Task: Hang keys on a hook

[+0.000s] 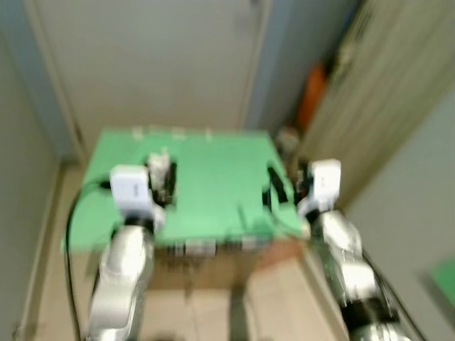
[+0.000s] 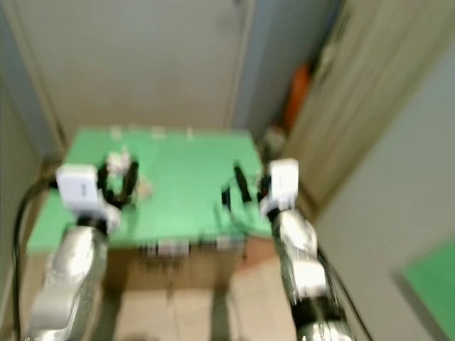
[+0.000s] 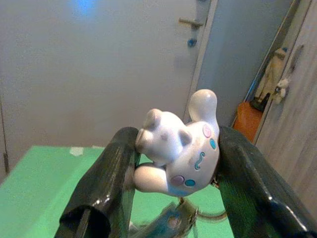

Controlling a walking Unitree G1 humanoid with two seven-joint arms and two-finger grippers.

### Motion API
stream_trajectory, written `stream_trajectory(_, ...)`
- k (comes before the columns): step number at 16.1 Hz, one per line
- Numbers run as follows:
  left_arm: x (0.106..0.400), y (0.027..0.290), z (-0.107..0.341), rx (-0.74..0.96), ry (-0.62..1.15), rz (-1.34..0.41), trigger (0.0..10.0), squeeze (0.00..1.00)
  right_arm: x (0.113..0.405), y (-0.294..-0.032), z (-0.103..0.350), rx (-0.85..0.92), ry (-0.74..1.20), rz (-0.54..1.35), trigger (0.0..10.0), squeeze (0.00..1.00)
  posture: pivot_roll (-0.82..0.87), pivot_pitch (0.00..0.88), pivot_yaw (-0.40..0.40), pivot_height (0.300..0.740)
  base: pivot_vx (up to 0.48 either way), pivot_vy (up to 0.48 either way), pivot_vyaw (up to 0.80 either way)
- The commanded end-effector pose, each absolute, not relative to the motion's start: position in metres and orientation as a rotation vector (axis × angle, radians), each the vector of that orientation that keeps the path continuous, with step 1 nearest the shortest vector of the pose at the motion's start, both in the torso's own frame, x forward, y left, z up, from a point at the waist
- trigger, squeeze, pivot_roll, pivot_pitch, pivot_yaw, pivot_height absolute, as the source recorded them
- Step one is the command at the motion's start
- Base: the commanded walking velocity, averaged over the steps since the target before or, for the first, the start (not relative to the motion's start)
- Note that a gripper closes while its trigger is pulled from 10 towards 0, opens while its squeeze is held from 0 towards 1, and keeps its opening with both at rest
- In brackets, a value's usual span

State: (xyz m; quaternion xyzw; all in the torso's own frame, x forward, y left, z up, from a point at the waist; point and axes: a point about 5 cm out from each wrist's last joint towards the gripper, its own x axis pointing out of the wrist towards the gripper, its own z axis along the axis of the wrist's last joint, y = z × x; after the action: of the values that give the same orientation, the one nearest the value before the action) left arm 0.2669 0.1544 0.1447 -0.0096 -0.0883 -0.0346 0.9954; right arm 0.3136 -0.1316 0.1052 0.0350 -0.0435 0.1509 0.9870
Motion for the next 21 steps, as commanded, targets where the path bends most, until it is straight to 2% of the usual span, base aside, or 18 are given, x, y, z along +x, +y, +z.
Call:
stream_trajectory(1, 0.267, 0.151, 0.145, -0.024, -0.175, -0.076, 0.0, 0.0, 0.315, -0.135, 0.107, 0.042, -0.089, 0.301, 10.0, 0.0, 0.09, 0.019, -0.102, 0.74, 0.0, 0.0, 0.0)
stream_trajectory(4, 0.268, 0.153, 0.146, -0.015, -0.177, -0.069, 0.0, 0.0, 0.315, -0.135, 0.106, 0.033, -0.073, 0.304, 10.0, 0.0, 0.09, 0.02, -0.101, 0.74, 0.0, 0.0, -0.19)
stream_trajectory(8, 0.272, 0.156, 0.148, 0.001, -0.178, -0.067, 0.0, 0.0, 0.315, -0.135, 0.104, 0.031, -0.064, 0.305, 10.0, 0.0, 0.09, 0.018, -0.104, 0.74, 0.0, 0.0, -0.73)
stream_trajectory(13, 0.295, 0.158, 0.152, 0.032, -0.157, -0.113, 0.0, 0.0, 0.313, -0.132, 0.103, 0.03, -0.057, 0.314, 10.0, 0.0, 0.07, 0.0, -0.096, 0.74, 0.0, 0.0, -0.7)
stream_trajectory(21, 0.299, 0.15, 0.151, 0.064, -0.154, -0.185, 0.0, 0.0, 0.305, -0.132, 0.098, 0.042, -0.041, 0.289, 10.0, 0.0, 0.05, 0.014, -0.065, 0.74, 0.0, 0.0, -0.67)
